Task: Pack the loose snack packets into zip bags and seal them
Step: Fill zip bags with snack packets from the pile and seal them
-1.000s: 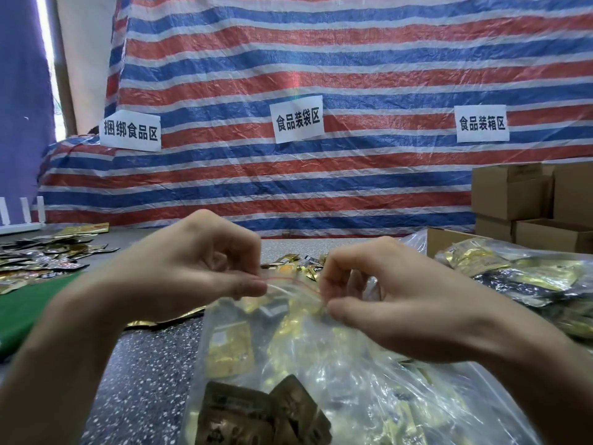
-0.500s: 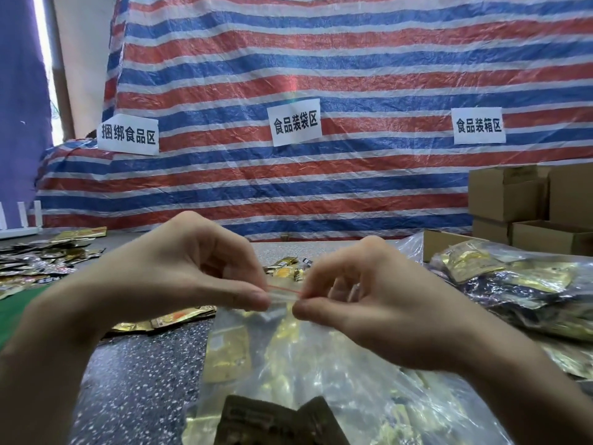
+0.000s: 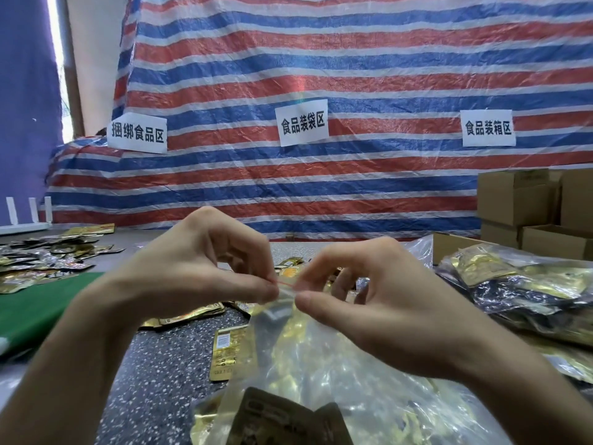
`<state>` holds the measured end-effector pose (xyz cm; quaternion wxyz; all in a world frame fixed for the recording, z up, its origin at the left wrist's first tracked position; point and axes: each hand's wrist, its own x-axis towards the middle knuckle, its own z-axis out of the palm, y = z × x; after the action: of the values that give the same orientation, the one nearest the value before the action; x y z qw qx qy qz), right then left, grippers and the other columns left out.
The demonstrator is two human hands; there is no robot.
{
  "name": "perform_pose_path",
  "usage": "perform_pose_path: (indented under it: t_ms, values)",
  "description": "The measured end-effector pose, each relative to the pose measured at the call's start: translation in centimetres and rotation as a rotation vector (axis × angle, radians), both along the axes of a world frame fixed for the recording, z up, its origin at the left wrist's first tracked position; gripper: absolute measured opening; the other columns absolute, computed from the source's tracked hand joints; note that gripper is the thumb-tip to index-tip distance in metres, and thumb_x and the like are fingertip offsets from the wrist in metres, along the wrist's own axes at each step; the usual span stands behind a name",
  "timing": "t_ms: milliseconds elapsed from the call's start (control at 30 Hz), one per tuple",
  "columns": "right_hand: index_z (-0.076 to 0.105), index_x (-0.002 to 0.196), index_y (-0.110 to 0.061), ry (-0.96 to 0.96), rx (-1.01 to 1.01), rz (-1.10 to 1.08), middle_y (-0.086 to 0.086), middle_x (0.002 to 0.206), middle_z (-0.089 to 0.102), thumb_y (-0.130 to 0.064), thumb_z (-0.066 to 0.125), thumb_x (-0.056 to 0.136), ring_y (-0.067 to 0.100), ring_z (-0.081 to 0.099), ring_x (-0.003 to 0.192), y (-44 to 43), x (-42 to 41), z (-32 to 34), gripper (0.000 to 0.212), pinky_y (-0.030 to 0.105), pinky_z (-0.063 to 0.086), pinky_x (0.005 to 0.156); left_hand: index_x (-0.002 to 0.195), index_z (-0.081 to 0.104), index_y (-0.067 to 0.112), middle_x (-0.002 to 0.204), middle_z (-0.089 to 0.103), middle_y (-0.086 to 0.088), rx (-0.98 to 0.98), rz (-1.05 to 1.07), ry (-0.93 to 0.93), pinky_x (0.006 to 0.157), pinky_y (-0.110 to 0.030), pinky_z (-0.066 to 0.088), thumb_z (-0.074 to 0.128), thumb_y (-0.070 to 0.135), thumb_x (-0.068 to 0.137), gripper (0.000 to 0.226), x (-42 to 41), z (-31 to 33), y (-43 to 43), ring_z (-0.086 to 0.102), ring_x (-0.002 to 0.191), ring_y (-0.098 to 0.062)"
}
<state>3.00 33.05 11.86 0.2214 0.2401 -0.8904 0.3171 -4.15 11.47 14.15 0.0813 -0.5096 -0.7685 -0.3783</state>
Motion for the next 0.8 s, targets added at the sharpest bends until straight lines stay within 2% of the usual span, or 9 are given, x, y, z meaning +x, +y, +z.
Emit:
perform_pose_path:
  t_ms: [33, 100, 200, 333, 433, 567, 700, 733, 800]
  values:
    - [0.075, 0.087, -0.027, 0.02, -0.018, 0.008, -0.008, 0.07, 0.07, -0.034, 0.072, 0.087, 0.011, 0.063, 0.062, -0.2, -0.1, -0.2, 0.008, 0.037, 0.052, 0.058, 0.07, 0.077, 0.017, 0.064, 0.067, -0.01, 0.0, -0.006, 0.009, 0.059, -0.044, 0.045, 0.081, 0.022, 0.073, 0.007, 0.2, 0.0, 0.2, 0.058, 0.062, -0.028]
    - [0.074, 0.085, -0.026, 0.064, -0.032, 0.016, -0.013, 0.063, 0.063, -0.028, 0.072, 0.088, 0.007, 0.057, 0.055, -0.6, -0.3, -0.5, 0.004, 0.028, 0.042, 0.052, 0.07, 0.076, 0.017, 0.064, 0.066, -0.009, -0.006, -0.016, 0.019, 0.059, -0.043, 0.046, 0.08, 0.018, 0.074, 0.006, 0.4, 0.0, 0.4, 0.058, 0.061, -0.023]
    - [0.073, 0.087, -0.028, 0.094, -0.036, 0.014, -0.008, 0.061, 0.061, -0.03, 0.072, 0.087, 0.006, 0.051, 0.049, -0.9, -0.2, -0.8, 0.003, 0.025, 0.036, 0.052, 0.072, 0.076, 0.016, 0.064, 0.066, -0.007, -0.018, -0.04, 0.033, 0.058, -0.038, 0.047, 0.079, 0.014, 0.076, 0.006, 0.5, 0.0, 0.4, 0.057, 0.061, -0.018]
    - [0.07, 0.087, -0.028, 0.135, 0.019, 0.004, -0.015, 0.064, 0.059, -0.029, 0.07, 0.089, 0.005, 0.053, 0.057, -0.9, -0.1, -0.8, 0.002, 0.03, 0.041, 0.053, 0.07, 0.075, 0.014, 0.062, 0.064, -0.007, -0.011, -0.043, 0.065, 0.058, -0.041, 0.045, 0.078, 0.011, 0.075, 0.007, 0.3, -0.2, 0.4, 0.056, 0.06, -0.024]
    - [0.067, 0.09, -0.032, 0.135, 0.077, -0.012, -0.018, 0.072, 0.06, -0.031, 0.066, 0.092, 0.005, 0.055, 0.068, -0.9, -0.3, -0.9, 0.002, 0.039, 0.05, 0.061, 0.065, 0.072, 0.012, 0.06, 0.061, -0.01, 0.017, -0.064, 0.068, 0.057, -0.045, 0.044, 0.078, 0.014, 0.071, 0.008, -0.1, -0.4, 0.7, 0.054, 0.059, -0.031]
    - [0.065, 0.089, -0.033, 0.097, 0.087, 0.002, -0.016, 0.074, 0.061, -0.039, 0.064, 0.094, 0.007, 0.056, 0.07, -0.6, -0.8, -0.9, 0.008, 0.043, 0.052, 0.067, 0.064, 0.073, 0.01, 0.059, 0.063, -0.007, 0.082, -0.14, -0.02, 0.056, -0.03, 0.045, 0.078, 0.019, 0.07, 0.012, -1.0, -0.7, 0.5, 0.056, 0.056, -0.018]
    - [0.067, 0.085, -0.032, 0.006, 0.105, 0.018, -0.009, 0.077, 0.066, -0.039, 0.067, 0.093, 0.01, 0.06, 0.069, 0.3, -0.9, -0.3, 0.011, 0.037, 0.051, 0.062, 0.064, 0.074, 0.008, 0.057, 0.061, -0.011, 0.117, -0.165, -0.057, 0.052, -0.026, 0.041, 0.08, 0.017, 0.069, 0.012, -1.7, -0.9, -0.3, 0.053, 0.054, -0.018]
    - [0.067, 0.083, -0.03, -0.024, 0.099, 0.017, -0.006, 0.077, 0.068, -0.037, 0.067, 0.093, 0.012, 0.06, 0.069, 0.8, -1.0, -0.2, 0.012, 0.033, 0.05, 0.061, 0.064, 0.074, 0.008, 0.056, 0.061, -0.01, 0.142, -0.162, -0.071, 0.053, -0.029, 0.043, 0.08, 0.017, 0.068, 0.012, -2.0, -0.9, -0.6, 0.052, 0.053, -0.018]
    - [0.068, 0.08, -0.029, -0.084, 0.078, 0.015, 0.001, 0.079, 0.069, -0.036, 0.067, 0.093, 0.018, 0.062, 0.072, 1.8, -1.1, 0.1, 0.015, 0.03, 0.049, 0.06, 0.063, 0.074, 0.011, 0.056, 0.061, -0.01, 0.185, -0.146, -0.092, 0.063, -0.057, 0.046, 0.08, 0.015, 0.068, 0.01, -2.6, -0.9, -1.4, 0.051, 0.053, -0.021]
